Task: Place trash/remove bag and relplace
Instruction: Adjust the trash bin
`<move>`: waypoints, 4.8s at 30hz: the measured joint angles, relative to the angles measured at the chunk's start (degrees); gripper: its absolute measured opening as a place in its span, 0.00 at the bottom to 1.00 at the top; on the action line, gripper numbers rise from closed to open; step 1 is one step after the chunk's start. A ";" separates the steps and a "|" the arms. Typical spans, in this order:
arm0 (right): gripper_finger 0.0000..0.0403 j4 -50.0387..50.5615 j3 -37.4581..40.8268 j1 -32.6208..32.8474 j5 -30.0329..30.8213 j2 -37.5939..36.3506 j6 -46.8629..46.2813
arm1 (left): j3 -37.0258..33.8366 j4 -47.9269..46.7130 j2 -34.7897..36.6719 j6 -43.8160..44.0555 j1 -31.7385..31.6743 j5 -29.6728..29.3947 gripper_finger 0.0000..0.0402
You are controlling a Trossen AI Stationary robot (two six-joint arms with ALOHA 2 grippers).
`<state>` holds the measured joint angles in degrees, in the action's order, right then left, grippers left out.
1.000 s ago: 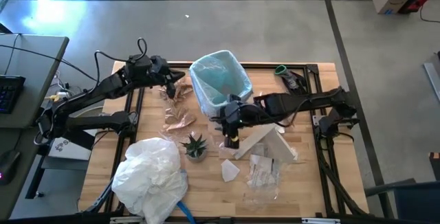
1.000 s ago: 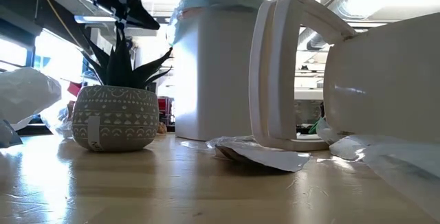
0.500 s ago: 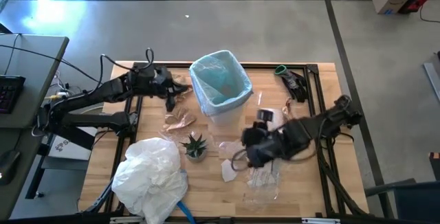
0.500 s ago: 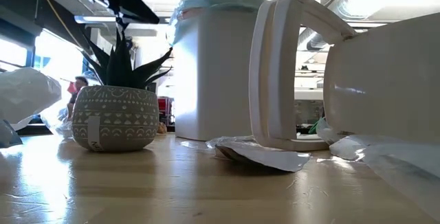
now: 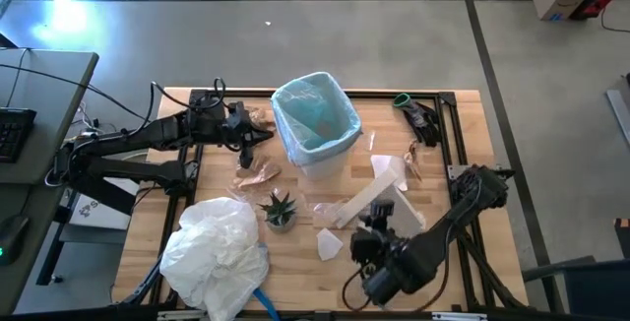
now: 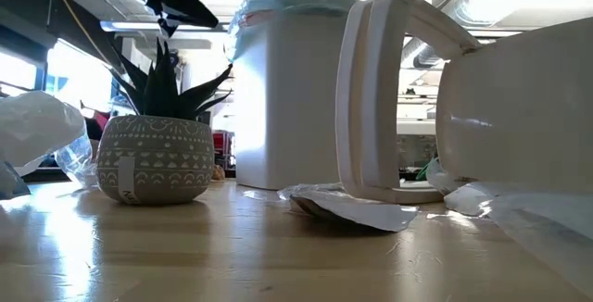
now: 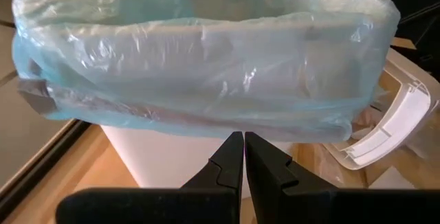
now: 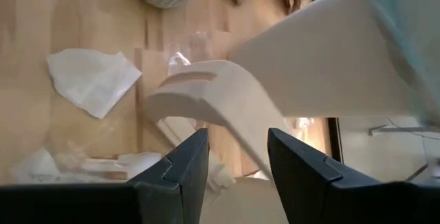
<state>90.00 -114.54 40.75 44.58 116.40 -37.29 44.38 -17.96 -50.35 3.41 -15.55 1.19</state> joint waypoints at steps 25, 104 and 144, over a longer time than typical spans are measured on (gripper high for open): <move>0.34 0.02 0.07 -1.73 8.90 9.17 8.88 | 0.00 -0.26 0.02 1.06 2.39 -0.39 0.00; 0.50 0.00 3.55 -8.00 9.22 8.61 -0.56 | -0.04 -2.41 0.04 -3.05 7.04 -0.39 0.00; 0.44 0.02 12.20 -13.71 25.91 8.65 4.28 | -0.07 -2.40 0.02 -3.05 7.04 -0.31 0.00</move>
<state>90.02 -102.35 27.04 70.48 125.05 -33.01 44.31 -20.35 -50.33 0.36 -8.51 0.89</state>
